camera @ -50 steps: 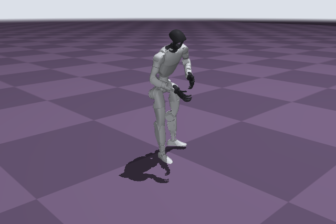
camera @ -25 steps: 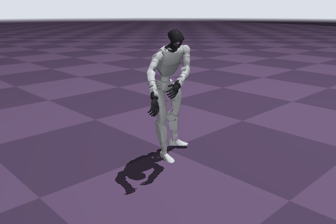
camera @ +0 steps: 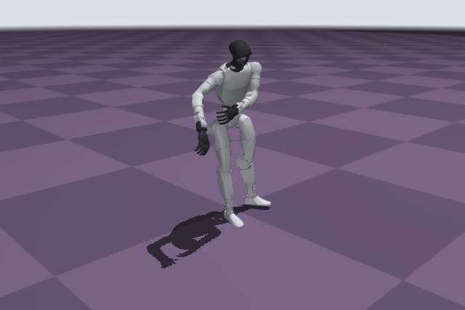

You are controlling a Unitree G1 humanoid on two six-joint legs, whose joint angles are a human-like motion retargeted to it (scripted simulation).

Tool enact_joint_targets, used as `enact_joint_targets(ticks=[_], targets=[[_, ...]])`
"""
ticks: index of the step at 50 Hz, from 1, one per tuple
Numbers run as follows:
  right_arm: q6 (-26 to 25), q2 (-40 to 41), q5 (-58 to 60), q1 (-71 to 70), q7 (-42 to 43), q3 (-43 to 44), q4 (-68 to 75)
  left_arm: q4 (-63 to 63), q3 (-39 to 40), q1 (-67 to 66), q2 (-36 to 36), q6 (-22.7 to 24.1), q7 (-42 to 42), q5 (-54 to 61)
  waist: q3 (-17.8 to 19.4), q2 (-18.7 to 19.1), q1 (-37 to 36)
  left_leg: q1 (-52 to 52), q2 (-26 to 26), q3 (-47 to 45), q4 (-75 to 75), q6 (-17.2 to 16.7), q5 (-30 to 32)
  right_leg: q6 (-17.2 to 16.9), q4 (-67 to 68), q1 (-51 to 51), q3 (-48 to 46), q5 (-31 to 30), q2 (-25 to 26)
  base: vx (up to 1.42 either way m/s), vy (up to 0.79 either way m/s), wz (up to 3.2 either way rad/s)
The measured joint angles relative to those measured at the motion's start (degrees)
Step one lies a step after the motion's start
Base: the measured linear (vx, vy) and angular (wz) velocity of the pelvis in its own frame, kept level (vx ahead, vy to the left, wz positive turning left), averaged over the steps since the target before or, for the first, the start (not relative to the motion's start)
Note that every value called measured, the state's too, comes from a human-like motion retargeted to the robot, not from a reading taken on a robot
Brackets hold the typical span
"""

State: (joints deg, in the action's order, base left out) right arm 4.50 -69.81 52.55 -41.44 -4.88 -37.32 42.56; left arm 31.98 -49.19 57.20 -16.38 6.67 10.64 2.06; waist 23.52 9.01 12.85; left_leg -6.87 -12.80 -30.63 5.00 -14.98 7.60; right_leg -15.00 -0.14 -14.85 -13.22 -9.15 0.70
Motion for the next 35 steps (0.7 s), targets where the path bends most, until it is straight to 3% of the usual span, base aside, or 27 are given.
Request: enact_joint_targets(ticks=[5,8,11,15,20,24,28,33,35], targets=[[-2.1,3.0,-2.6,-10.7,0.4,-12.6,24.8,24.4,-1.9,15.7,-10.5,1.2,4.7,-0.2,1.8,-1.9,2.1,-1.6,1.1,-0.3,0.0,0.0,0.1,0.0,-1.9,-0.2,-1.0,-1.5,-0.9,-0.13,0.15,0.15],[-4.9,5.7,-5.7,-10.6,1.1,-9.7,26.9,22.9,-0.4,13.8,-8.4,1.6,1.8,-2.2,2.5,-1.1,2.8,-1.7,1.9,-0.5,0.0,0.0,-0.1,0.0,-2.8,0.2,-0.9,-2.0,-1.7,-0.04,0.17,0.07],[-8.1,9.9,-5.5,-2.5,1.8,3.0,16.0,8.5,1.1,1.2,1.2,1.7,-4.1,-5.2,2.9,-0.3,2.7,-0.7,2.7,-0.7,0.0,0.0,-0.7,0.0,-3.0,1.2,-0.3,-1.9,-2.7,0.02,0.16,-0.01],[-8.1,20.4,-2.6,12.0,5.5,15.7,-6.1,-15.2,2.7,-19.3,20.7,4.6,-7.2,-7.0,2.5,0.3,1.6,0.5,3.5,-1.1,0.0,0.0,-1.4,0.0,-2.4,1.9,0.4,-1.4,-3.7,0.03,0.12,-0.04],[-1.7,25.3,-5.9,21.6,7.2,10.9,-30.3,-36.0,4.7,-38.7,43.5,8.7,-1.1,-1.6,1.8,1.5,-0.2,0.7,4.1,-1.2,0.0,0.0,-1.6,0.0,-1.8,1.9,0.4,-1.2,-4.4,0.00,0.05,0.00],[-1.8,24.5,-8.6,26.0,8.1,14.4,-40.3,-44.6,5.5,-44.4,50.3,9.2,-0.3,1.6,1.8,2.1,-1.4,0.2,4.4,-0.5,0.0,0.0,-1.5,0.0,-1.5,1.6,-0.2,-1.5,-4.7,-0.03,0.03,0.08],[-3.7,17.5,-8.7,26.7,8.9,20.8,-39.0,-47.0,4.0,-38.8,45.2,7.6,-1.2,2.4,1.2,1.0,-2.1,-1.0,5.0,0.5,0.0,0.0,-1.3,0.0,-1.4,0.8,-1.0,-2.2,-5.4,-0.09,0.09,0.22],[-6.3,8.3,-8.1,18.8,5.5,23.2,-19.0,-32.6,-1.8,-18.7,23.3,3.6,-2.1,-1.7,0.9,-1.1,-2.5,-2.7,6.5,1.6,0.0,0.0,-1.2,0.0,-1.9,0.0,-1.8,-3.2,-6.6,-0.13,0.16,0.24],[-7.6,4.6,-6.2,11.5,3.4,16.8,-6.2,-20.9,-5.1,-9.3,13.5,2.7,-0.9,-1.4,0.6,-2.4,-3.1,-3.7,7.1,1.8,0.0,0.0,-1.1,0.0,-2.6,-0.4,-2.1,-3.6,-7.2,-0.14,0.20,0.14]])
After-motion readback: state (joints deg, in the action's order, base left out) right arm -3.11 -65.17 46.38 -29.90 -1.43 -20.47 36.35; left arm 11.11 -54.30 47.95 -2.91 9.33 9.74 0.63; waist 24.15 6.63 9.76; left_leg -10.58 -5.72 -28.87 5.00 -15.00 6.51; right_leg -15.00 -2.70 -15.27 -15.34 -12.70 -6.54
